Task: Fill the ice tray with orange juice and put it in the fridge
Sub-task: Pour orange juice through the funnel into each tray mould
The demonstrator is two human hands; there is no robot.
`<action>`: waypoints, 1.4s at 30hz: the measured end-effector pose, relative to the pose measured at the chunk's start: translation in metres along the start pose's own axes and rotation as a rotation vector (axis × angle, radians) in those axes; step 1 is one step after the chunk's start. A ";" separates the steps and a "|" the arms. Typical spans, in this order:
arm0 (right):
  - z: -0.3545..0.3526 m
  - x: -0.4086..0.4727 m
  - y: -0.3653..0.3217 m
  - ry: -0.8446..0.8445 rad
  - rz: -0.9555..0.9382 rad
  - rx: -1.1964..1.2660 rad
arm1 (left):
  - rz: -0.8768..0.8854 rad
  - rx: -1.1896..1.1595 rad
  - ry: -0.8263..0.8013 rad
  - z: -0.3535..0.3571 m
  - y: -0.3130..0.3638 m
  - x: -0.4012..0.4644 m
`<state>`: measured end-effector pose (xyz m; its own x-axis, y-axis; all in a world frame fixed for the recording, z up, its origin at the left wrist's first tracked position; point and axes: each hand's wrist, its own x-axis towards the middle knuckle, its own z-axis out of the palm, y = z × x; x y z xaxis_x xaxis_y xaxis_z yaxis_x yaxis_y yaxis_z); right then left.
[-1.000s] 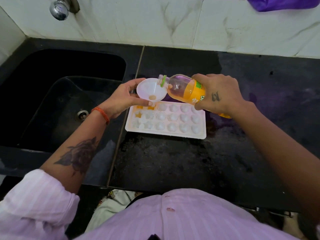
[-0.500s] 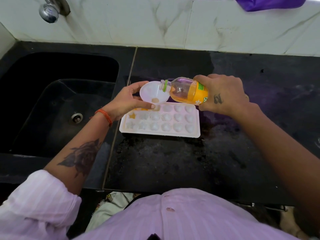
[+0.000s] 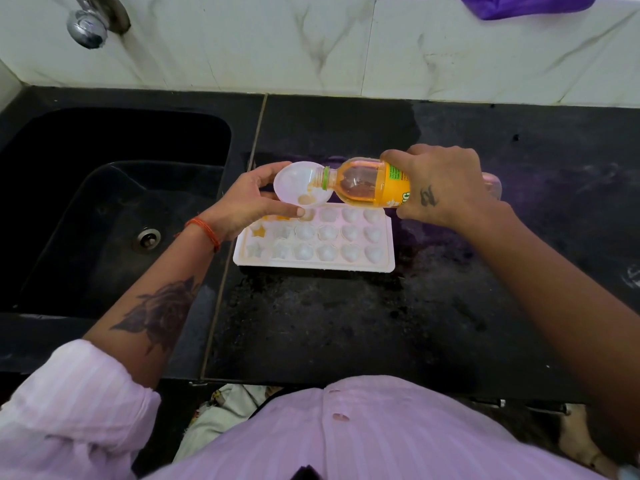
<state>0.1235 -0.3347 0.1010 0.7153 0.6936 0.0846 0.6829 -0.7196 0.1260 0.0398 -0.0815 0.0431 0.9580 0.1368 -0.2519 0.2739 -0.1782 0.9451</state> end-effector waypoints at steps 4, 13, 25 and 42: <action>0.000 0.000 0.000 0.000 -0.006 0.003 | 0.007 -0.004 0.001 0.001 -0.001 0.000; 0.009 0.001 0.001 -0.001 0.044 0.119 | 0.010 -0.009 -0.007 -0.002 0.002 -0.002; 0.007 -0.014 0.008 -0.012 0.117 0.219 | 0.023 -0.010 -0.024 0.008 0.006 0.004; 0.007 -0.027 0.015 -0.026 0.143 0.082 | 0.009 -0.005 -0.079 0.026 0.003 0.013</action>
<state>0.1155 -0.3645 0.0934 0.8088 0.5839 0.0700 0.5831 -0.8117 0.0332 0.0554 -0.1053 0.0370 0.9642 0.0577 -0.2590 0.2652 -0.1737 0.9484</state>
